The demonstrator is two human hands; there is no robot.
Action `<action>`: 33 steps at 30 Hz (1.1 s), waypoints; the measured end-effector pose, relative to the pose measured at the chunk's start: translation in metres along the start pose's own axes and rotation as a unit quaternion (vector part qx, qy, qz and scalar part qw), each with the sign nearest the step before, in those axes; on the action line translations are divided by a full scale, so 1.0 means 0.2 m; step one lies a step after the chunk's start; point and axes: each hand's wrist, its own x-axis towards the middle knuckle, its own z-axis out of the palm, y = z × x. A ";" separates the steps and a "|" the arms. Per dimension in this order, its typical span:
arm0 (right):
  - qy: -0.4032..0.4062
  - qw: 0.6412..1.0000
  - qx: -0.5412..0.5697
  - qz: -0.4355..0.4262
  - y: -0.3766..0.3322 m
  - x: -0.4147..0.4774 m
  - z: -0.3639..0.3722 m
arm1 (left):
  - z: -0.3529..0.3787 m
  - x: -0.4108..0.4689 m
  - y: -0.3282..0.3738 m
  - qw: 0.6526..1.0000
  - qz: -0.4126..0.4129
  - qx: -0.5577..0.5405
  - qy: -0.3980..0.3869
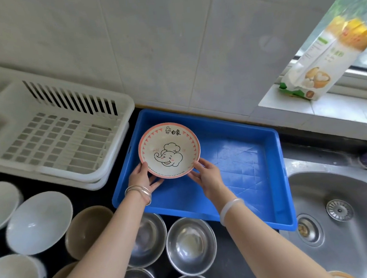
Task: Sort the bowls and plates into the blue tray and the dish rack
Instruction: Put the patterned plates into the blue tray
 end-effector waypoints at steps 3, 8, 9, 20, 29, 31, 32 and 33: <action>0.012 1.000 0.005 0.003 -0.02 0.03 0.05 | 0.02 0.02 0.02 1.000 0.017 -0.020 0.002; 0.035 0.999 -0.010 0.003 -0.04 0.07 0.09 | 0.05 0.05 0.04 0.999 0.038 -0.025 -0.001; 0.037 0.999 -0.013 0.004 -0.04 0.08 0.09 | 0.05 0.05 0.03 0.999 0.043 -0.022 0.001; 0.014 0.996 -0.085 0.026 -0.06 0.02 0.09 | 0.12 -0.03 0.00 0.995 0.091 0.002 0.049; 0.029 0.983 -0.171 -0.060 -0.10 -0.28 -0.25 | 0.19 -0.42 -0.26 0.959 0.170 0.226 0.021; 0.058 0.969 -0.219 -0.097 -0.10 -0.41 -0.42 | 0.25 -0.54 -0.36 0.951 0.158 0.267 -0.017; 0.079 0.958 -0.252 -0.115 -0.09 -0.48 -0.53 | 0.28 -0.60 -0.43 0.942 0.160 0.293 -0.043; 0.103 0.943 -0.288 -0.132 -0.08 -0.55 -0.63 | 0.31 -0.64 -0.50 0.930 0.163 0.321 -0.068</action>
